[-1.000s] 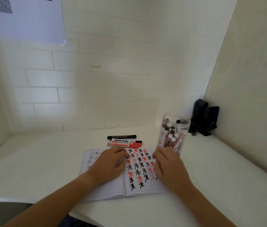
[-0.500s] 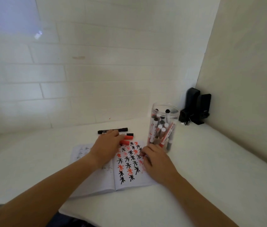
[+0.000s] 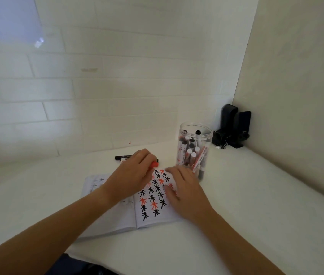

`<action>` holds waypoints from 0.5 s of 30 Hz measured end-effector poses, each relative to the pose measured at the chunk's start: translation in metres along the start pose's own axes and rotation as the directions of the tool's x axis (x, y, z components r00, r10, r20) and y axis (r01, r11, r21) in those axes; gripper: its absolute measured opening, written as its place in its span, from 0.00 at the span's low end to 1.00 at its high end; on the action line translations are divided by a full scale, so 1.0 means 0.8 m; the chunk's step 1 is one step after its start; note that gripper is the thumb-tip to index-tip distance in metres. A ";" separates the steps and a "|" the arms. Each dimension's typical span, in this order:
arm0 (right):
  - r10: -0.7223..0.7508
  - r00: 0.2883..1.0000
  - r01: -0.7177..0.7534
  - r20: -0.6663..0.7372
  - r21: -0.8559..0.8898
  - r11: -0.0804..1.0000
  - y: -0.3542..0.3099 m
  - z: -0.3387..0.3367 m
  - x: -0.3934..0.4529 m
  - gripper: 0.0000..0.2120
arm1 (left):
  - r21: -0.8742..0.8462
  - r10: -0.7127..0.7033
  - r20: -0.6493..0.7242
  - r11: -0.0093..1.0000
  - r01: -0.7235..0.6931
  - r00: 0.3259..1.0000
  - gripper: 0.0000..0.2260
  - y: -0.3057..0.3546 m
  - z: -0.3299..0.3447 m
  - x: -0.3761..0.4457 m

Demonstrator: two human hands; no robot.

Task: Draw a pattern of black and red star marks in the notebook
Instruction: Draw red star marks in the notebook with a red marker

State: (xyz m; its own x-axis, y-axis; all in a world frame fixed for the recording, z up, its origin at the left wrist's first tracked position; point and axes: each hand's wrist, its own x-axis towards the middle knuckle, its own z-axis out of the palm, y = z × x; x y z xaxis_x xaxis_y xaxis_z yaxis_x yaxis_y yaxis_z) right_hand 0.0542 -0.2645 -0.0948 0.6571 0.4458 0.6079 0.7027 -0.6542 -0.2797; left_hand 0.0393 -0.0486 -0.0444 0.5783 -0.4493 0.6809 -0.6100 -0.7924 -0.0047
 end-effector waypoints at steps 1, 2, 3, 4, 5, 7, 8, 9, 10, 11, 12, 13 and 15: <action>-0.015 0.999 0.015 -0.043 0.005 1.000 -0.004 -0.002 0.001 0.21 | -0.120 -0.034 -0.036 0.992 0.030 0.999 0.05 0.012 -0.008 0.002; -0.030 0.997 0.031 -0.078 0.008 0.999 -0.007 -0.003 0.002 0.23 | -0.256 -0.099 -0.037 0.963 0.086 0.994 0.05 0.022 -0.013 0.002; -0.051 0.994 0.052 -0.098 0.009 0.999 -0.010 -0.004 0.003 0.23 | -0.391 -0.170 -0.004 0.907 0.155 0.985 0.06 0.029 -0.015 0.000; -0.085 0.990 0.086 -0.113 0.003 0.996 -0.013 -0.002 0.003 0.20 | -0.488 -0.219 0.043 0.847 0.212 0.975 0.07 0.034 -0.015 -0.003; -0.129 0.984 0.127 -0.125 -0.021 0.992 -0.015 -0.001 0.003 0.17 | -0.528 -0.234 0.077 0.815 0.239 0.969 0.07 0.036 -0.013 -0.006; -0.202 0.967 0.184 -0.156 -0.120 0.975 -0.018 0.003 0.002 0.12 | -0.434 -0.183 0.088 0.878 0.204 0.979 0.09 0.032 -0.009 -0.016; -0.224 0.960 0.195 -0.166 -0.174 0.965 -0.019 0.006 0.001 0.12 | -0.317 -0.134 0.091 0.935 0.156 0.987 0.12 0.027 -0.007 -0.022; -0.237 0.956 0.198 -0.172 -0.214 0.956 -0.021 0.006 0.000 0.12 | -0.196 -0.090 0.105 0.974 0.109 0.990 0.16 0.024 -0.006 -0.027; -0.248 0.952 0.204 -0.177 -0.237 0.950 -0.023 0.006 -0.001 0.12 | -0.103 -0.066 0.130 0.991 0.080 0.989 0.20 0.022 -0.004 -0.031; -0.256 0.950 0.208 -0.179 -0.249 0.946 -0.025 0.005 -0.003 0.12 | -0.053 -0.071 0.166 0.995 0.081 0.984 0.24 0.021 -0.004 -0.033; -0.268 0.947 0.219 -0.177 -0.257 0.941 -0.026 0.005 -0.005 0.12 | -0.040 -0.093 0.208 0.994 0.104 0.974 0.27 0.023 -0.004 -0.035; -0.291 0.942 0.239 -0.166 -0.272 0.932 -0.028 0.006 -0.007 0.11 | -0.043 -0.109 0.247 0.991 0.123 0.963 0.29 0.025 -0.004 -0.037; -0.351 0.926 0.295 -0.136 -0.317 0.901 -0.028 0.011 -0.009 0.08 | -0.071 -0.119 0.264 0.987 0.143 0.957 0.29 0.028 -0.001 -0.042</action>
State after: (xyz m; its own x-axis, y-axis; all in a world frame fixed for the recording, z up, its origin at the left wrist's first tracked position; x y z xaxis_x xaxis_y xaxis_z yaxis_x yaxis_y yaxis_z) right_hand 0.0358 -0.2475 -0.0994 0.3249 0.5594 0.7625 0.7408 -0.6518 0.1625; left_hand 0.0060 -0.0513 -0.0669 0.7695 -0.4445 0.4586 -0.5581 -0.8170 0.1446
